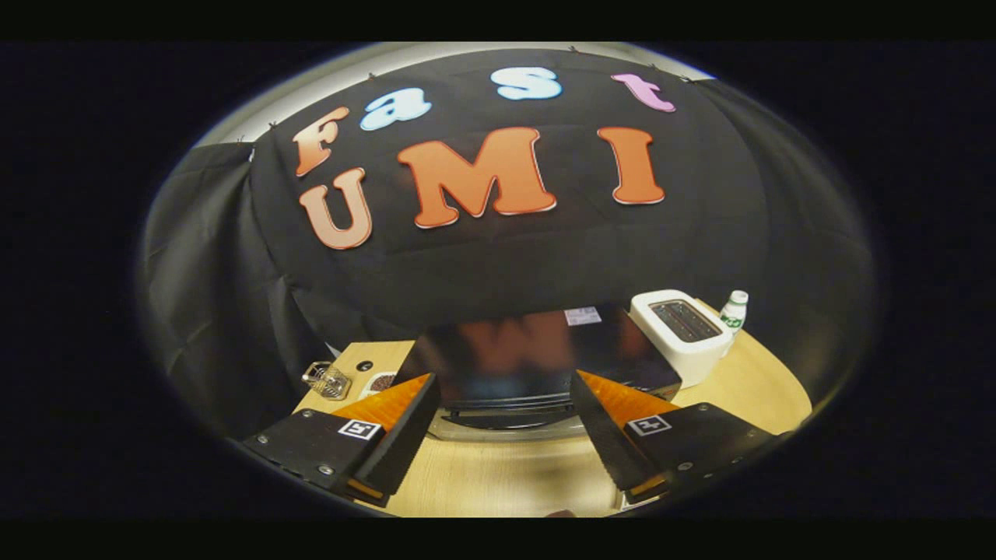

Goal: Open the toaster oven, put the food inside, and close the toaster oven door.

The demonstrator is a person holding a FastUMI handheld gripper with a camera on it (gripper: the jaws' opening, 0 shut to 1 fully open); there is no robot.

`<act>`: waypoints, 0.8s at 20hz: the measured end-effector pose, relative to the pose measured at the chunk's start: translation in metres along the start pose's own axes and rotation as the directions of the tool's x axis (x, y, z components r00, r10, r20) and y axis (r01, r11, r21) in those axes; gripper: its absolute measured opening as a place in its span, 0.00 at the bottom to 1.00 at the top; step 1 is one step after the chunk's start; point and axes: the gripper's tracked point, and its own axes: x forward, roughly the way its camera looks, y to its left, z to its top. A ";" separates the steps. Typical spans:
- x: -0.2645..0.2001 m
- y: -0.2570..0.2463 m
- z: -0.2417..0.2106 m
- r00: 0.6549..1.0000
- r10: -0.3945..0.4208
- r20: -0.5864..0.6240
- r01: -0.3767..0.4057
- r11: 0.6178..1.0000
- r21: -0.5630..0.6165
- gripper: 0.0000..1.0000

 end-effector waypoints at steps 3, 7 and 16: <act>0.015 -0.003 -0.016 0.999 -0.034 -0.035 0.032 0.998 -0.050 0.98; 0.026 -0.003 -0.030 0.995 -0.067 -0.070 0.058 0.992 -0.113 0.96; 0.047 -0.010 -0.047 0.984 -0.127 -0.126 0.111 0.985 -0.131 0.94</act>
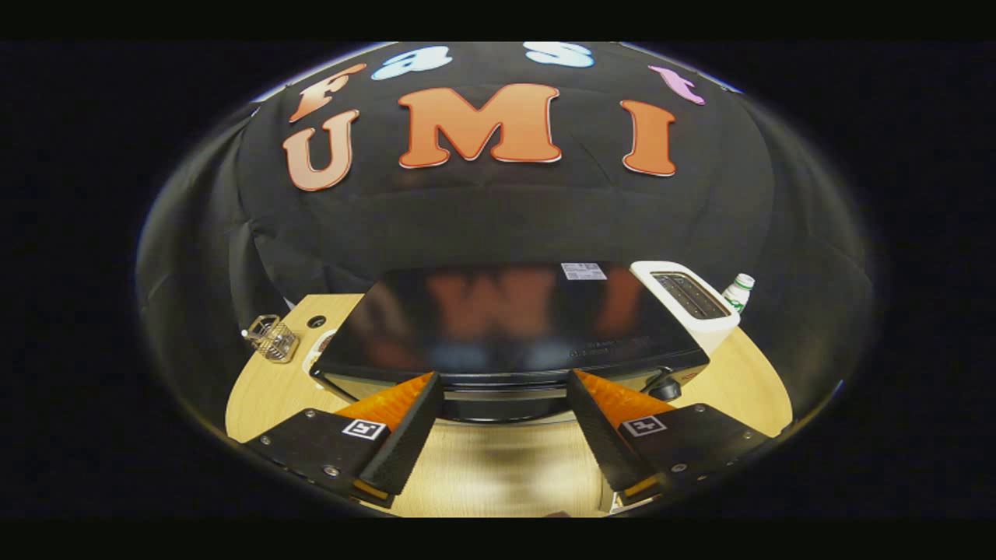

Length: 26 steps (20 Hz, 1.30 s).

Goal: Open the toaster oven, put the food inside, and close the toaster oven door.

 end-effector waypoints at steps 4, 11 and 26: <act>-0.007 0.001 -0.001 1.000 -0.005 0.029 0.005 1.000 -0.009 0.89; -0.030 0.004 -0.023 1.000 0.021 0.023 -0.021 0.999 -0.030 0.74; -0.084 0.002 -0.122 0.957 0.116 -0.267 -0.166 0.971 -0.170 0.72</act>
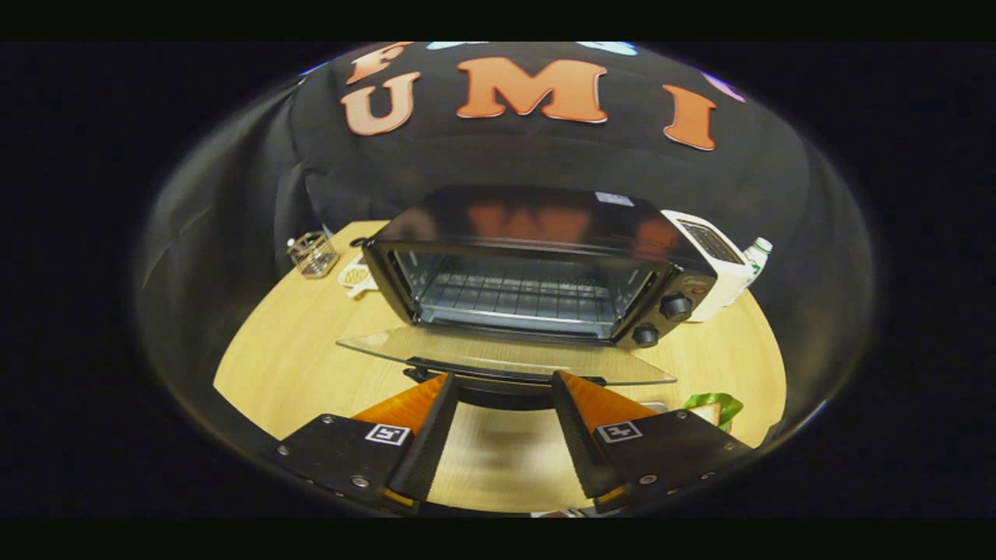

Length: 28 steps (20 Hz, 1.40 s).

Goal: Open the toaster oven, put the food inside, and close the toaster oven door.

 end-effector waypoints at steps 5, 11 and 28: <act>0.012 0.028 -0.050 0.979 0.145 -0.143 -0.121 0.979 0.166 0.69; 0.033 0.033 -0.074 0.963 0.184 -0.198 -0.134 0.962 0.240 0.64; 0.005 -0.012 -0.054 0.981 0.161 -0.104 -0.125 0.948 0.292 0.72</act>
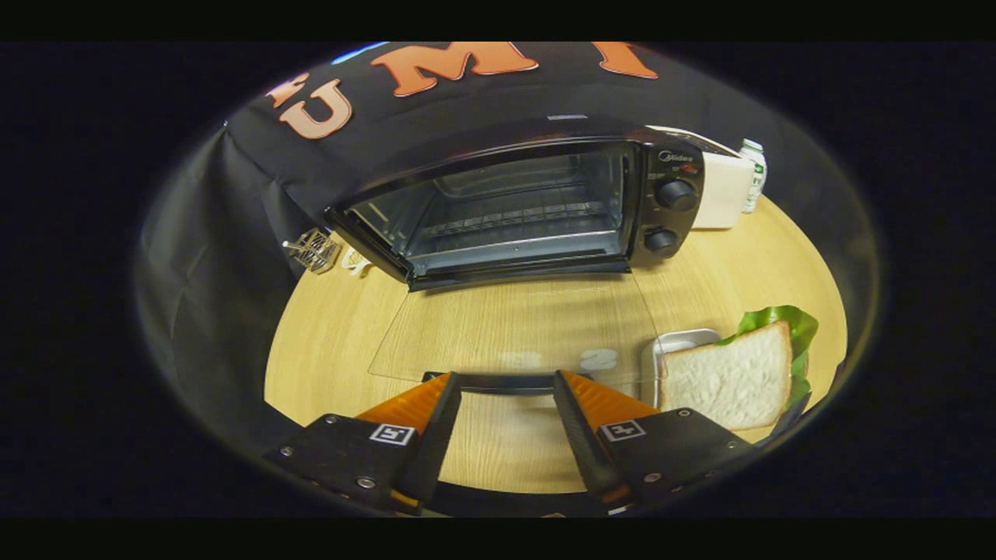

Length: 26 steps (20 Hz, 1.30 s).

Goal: Open the toaster oven, put the food inside, and close the toaster oven door.

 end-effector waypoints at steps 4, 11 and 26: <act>-0.022 -0.023 0.011 0.997 -0.019 0.070 0.021 1.000 -0.020 0.88; -0.070 -0.111 0.028 0.977 -0.159 0.143 0.155 0.987 0.038 0.97; -0.035 -0.189 -0.015 0.985 -0.169 -0.045 0.173 0.980 0.095 0.86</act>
